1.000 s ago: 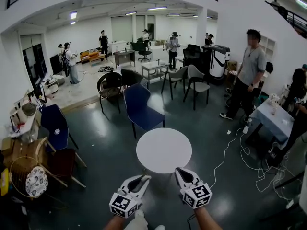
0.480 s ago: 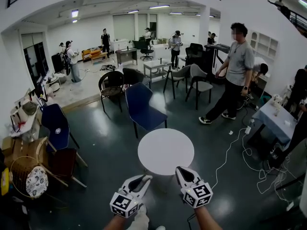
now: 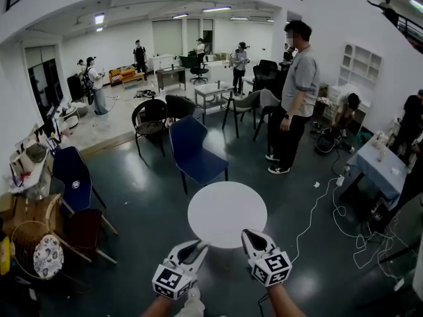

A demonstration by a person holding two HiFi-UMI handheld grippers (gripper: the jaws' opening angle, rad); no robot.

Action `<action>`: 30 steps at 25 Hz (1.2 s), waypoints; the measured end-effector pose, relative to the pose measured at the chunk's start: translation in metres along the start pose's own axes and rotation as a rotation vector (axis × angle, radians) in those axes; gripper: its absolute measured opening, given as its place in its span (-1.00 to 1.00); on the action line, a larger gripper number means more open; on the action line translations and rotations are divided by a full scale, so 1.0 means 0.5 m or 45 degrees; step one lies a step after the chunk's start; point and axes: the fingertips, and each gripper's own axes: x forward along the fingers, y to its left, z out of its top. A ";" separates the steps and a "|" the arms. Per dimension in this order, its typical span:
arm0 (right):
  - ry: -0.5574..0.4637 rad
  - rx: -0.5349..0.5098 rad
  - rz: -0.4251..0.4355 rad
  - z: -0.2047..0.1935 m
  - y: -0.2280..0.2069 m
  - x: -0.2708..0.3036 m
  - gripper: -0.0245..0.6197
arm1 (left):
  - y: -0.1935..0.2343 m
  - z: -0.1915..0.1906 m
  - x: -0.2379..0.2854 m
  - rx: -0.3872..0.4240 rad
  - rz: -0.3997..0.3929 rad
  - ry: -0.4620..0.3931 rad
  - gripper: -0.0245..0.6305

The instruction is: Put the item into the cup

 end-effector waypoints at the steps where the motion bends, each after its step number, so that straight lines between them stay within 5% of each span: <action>1: -0.001 -0.001 -0.001 0.001 -0.003 0.008 -0.88 | 0.009 0.001 0.006 0.001 0.000 -0.001 -0.65; 30: 0.078 0.004 -0.021 -0.006 -0.079 0.268 -0.88 | 0.275 -0.010 0.137 -0.137 0.002 -0.012 -0.65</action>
